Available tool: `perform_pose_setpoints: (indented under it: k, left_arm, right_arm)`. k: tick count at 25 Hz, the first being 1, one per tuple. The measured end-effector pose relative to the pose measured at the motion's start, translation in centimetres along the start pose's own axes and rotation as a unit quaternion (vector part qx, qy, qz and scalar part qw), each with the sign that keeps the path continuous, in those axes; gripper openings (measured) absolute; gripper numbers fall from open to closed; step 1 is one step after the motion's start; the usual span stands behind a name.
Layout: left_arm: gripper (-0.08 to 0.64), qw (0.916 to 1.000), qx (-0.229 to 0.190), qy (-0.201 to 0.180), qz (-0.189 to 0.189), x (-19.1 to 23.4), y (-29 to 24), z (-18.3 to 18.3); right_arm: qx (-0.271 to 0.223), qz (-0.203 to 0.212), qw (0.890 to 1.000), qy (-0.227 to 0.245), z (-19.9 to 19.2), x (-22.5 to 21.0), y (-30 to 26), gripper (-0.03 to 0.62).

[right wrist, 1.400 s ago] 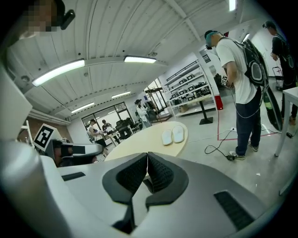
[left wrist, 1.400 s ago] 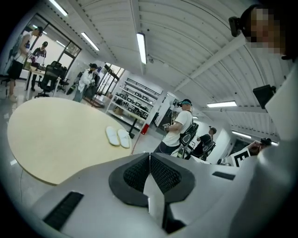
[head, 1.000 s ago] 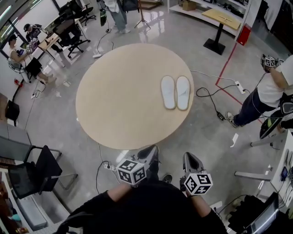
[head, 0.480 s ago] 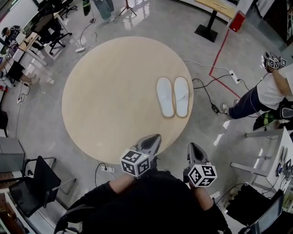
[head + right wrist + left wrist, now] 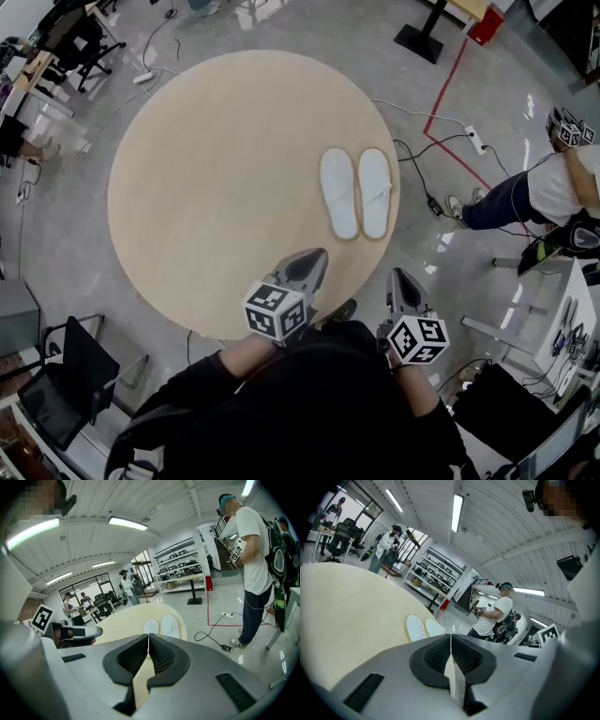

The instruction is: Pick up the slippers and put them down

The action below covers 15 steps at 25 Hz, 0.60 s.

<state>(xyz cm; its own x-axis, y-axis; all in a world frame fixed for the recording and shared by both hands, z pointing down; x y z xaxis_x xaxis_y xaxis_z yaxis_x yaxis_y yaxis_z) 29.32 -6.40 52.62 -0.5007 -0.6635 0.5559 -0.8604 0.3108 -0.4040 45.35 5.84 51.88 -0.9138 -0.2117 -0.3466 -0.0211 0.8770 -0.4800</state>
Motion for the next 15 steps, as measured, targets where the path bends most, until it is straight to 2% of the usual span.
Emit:
perform_pose_setpoints:
  k: [4,10,12,15]
  left_arm:
    - [0.025,0.9999,0.001,-0.011,0.009,0.8,-2.3,1.3]
    - [0.025,0.998,0.015,-0.045,0.042,1.4,-5.9,2.0]
    - [0.025,0.9977,0.02,-0.043,0.048,1.6,-7.1,2.0]
    - [0.026,0.9978,0.03,-0.018,0.056,2.6,-10.2,2.4]
  right_arm:
    - [0.002,0.005,1.0,-0.004,1.7,-0.9,-3.2,0.015]
    - [0.006,0.035,0.999,-0.004,3.8,-3.0,-7.6,0.015]
    - [0.008,0.041,0.999,-0.002,4.5,-4.1,-9.1,0.015]
    - [0.016,0.048,0.999,-0.007,4.9,-6.6,-12.1,0.017]
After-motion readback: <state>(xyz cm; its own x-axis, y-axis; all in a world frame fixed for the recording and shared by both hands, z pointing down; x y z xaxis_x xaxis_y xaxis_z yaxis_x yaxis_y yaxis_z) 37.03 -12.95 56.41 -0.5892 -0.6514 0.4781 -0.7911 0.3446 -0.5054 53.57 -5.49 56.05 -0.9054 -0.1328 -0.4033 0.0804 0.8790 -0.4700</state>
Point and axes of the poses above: the fingertips, and each gripper's own axes: y backward along the fingers, x to its left, z out of its top, the point moved 4 cm from there along y, backward along the fingers, and after that the axes turned 4 degrees about z, right-handed, at the moved point
